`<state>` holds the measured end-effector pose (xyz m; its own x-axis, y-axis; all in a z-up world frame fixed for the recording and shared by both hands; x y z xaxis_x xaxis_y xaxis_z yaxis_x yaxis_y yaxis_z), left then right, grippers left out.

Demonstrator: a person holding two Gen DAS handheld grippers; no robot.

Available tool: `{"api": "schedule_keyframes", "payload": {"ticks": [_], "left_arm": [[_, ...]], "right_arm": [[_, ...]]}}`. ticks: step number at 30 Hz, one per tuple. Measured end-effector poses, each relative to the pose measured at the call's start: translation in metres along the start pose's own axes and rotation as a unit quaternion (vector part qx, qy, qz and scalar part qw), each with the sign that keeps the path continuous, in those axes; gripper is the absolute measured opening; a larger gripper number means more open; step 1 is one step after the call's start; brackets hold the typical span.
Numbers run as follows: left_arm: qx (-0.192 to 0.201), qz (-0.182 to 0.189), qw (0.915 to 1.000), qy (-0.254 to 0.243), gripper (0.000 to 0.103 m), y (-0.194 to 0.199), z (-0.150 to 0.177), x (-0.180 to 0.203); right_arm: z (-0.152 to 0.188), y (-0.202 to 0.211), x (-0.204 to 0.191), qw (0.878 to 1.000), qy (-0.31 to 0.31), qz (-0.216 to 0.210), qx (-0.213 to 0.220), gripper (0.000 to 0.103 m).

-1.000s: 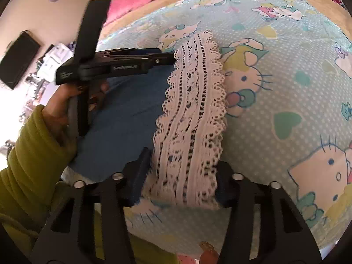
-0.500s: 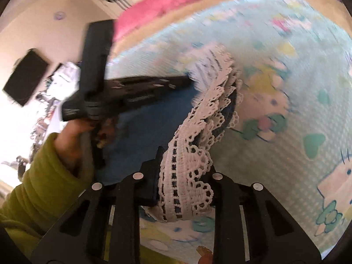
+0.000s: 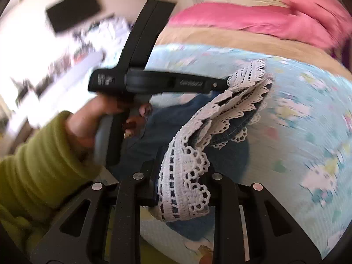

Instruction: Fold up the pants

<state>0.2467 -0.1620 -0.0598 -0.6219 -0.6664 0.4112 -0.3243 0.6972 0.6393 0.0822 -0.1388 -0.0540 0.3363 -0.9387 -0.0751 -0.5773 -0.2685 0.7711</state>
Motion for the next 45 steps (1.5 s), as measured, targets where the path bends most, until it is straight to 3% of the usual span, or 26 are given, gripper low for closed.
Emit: {"api": "schedule_keyframes", "payload": {"ticks": [3, 6, 7, 10, 12, 14, 16, 19, 22, 24, 30, 33, 35, 36, 37, 39, 40, 41, 42, 45], "left_arm": [[0.022, -0.007, 0.9967, 0.078, 0.029, 0.026, 0.017, -0.047], [0.048, -0.025, 0.9907, 0.125, 0.033, 0.056, 0.033, -0.082], [0.055, -0.028, 0.9887, 0.137, 0.033, 0.063, 0.037, -0.089], [0.079, -0.01, 0.9804, 0.18, 0.05, 0.079, 0.043, -0.107], [0.083, 0.004, 0.9758, 0.202, 0.051, 0.083, 0.044, -0.115], [0.084, 0.005, 0.9766, 0.198, 0.051, 0.083, 0.045, -0.112], [0.082, 0.006, 0.9796, 0.183, 0.051, 0.081, 0.044, -0.104], [0.074, 0.015, 0.9816, 0.176, 0.051, 0.073, 0.047, -0.096], [0.065, 0.014, 0.9815, 0.179, 0.062, 0.063, 0.052, -0.097], [0.066, 0.014, 0.9806, 0.184, 0.063, 0.059, 0.053, -0.098], [0.058, 0.022, 0.9788, 0.195, 0.07, 0.047, 0.053, -0.097], [0.048, 0.018, 0.981, 0.187, 0.07, 0.039, 0.053, -0.093], [0.043, 0.011, 0.9819, 0.184, 0.064, 0.035, 0.053, -0.093], [0.041, 0.005, 0.9825, 0.182, 0.043, 0.033, 0.053, -0.093], [0.037, 0.005, 0.9825, 0.182, 0.032, 0.031, 0.053, -0.092], [0.032, -0.007, 0.9845, 0.172, 0.024, 0.028, 0.054, -0.09], [0.034, -0.01, 0.9856, 0.165, 0.022, 0.029, 0.054, -0.088], [0.038, -0.006, 0.9865, 0.159, 0.017, 0.031, 0.052, -0.085], [0.048, 0.004, 0.9873, 0.151, 0.016, 0.036, 0.048, -0.079], [0.062, 0.014, 0.9893, 0.131, 0.017, 0.04, 0.041, -0.07]], "right_arm": [[0.008, -0.035, -0.037, 0.995, 0.08, 0.042, -0.035, 0.019], [0.008, -0.052, -0.065, 0.99, 0.123, 0.06, -0.041, 0.027], [0.008, -0.054, -0.073, 0.99, 0.125, 0.052, -0.041, 0.032], [0.007, -0.048, -0.095, 0.989, 0.142, 0.02, -0.04, 0.042], [0.005, -0.035, -0.103, 0.988, 0.154, 0.003, -0.032, 0.045], [0.004, -0.019, -0.103, 0.988, 0.15, -0.013, -0.021, 0.051], [-0.005, -0.003, -0.084, 0.991, 0.132, -0.007, -0.002, 0.054], [-0.021, 0.007, -0.03, 0.996, 0.08, 0.042, 0.016, 0.055], [-0.032, 0.0, 0.033, 0.997, -0.003, 0.076, 0.017, 0.055], [-0.035, -0.01, 0.067, 0.994, -0.049, 0.093, 0.008, 0.055], [-0.04, -0.057, 0.115, 0.99, -0.129, 0.052, -0.025, 0.054], [-0.043, -0.073, 0.12, 0.984, -0.177, 0.003, -0.032, 0.054], [-0.042, -0.084, 0.123, 0.978, -0.204, -0.023, -0.041, 0.054], [-0.042, -0.091, 0.122, 0.975, -0.214, -0.046, -0.05, 0.054], [-0.041, -0.094, 0.122, 0.973, -0.218, -0.054, -0.052, 0.053], [-0.038, -0.099, 0.118, 0.97, -0.221, -0.078, -0.058, 0.036], [-0.037, -0.098, 0.114, 0.971, -0.217, -0.086, -0.055, 0.02], [-0.037, -0.095, 0.113, 0.973, -0.211, -0.087, -0.048, 0.012], [-0.038, -0.089, 0.114, 0.975, -0.203, -0.086, -0.035, 0.007], [-0.037, -0.075, 0.121, 0.976, -0.205, -0.073, -0.004, 0.007]]}}
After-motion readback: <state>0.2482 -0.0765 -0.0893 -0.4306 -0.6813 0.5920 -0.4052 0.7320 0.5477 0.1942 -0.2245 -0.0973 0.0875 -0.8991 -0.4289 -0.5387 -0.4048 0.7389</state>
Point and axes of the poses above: each gripper's, at about its wrist camera, not at the fingertips, and y roughly against the way its jaws point, x to its right, z to its underside, the point moved 9 cm from there along -y, roughly the way its jaws point, and after that the axes turned 7 degrees about z, right-handed, at the moved point
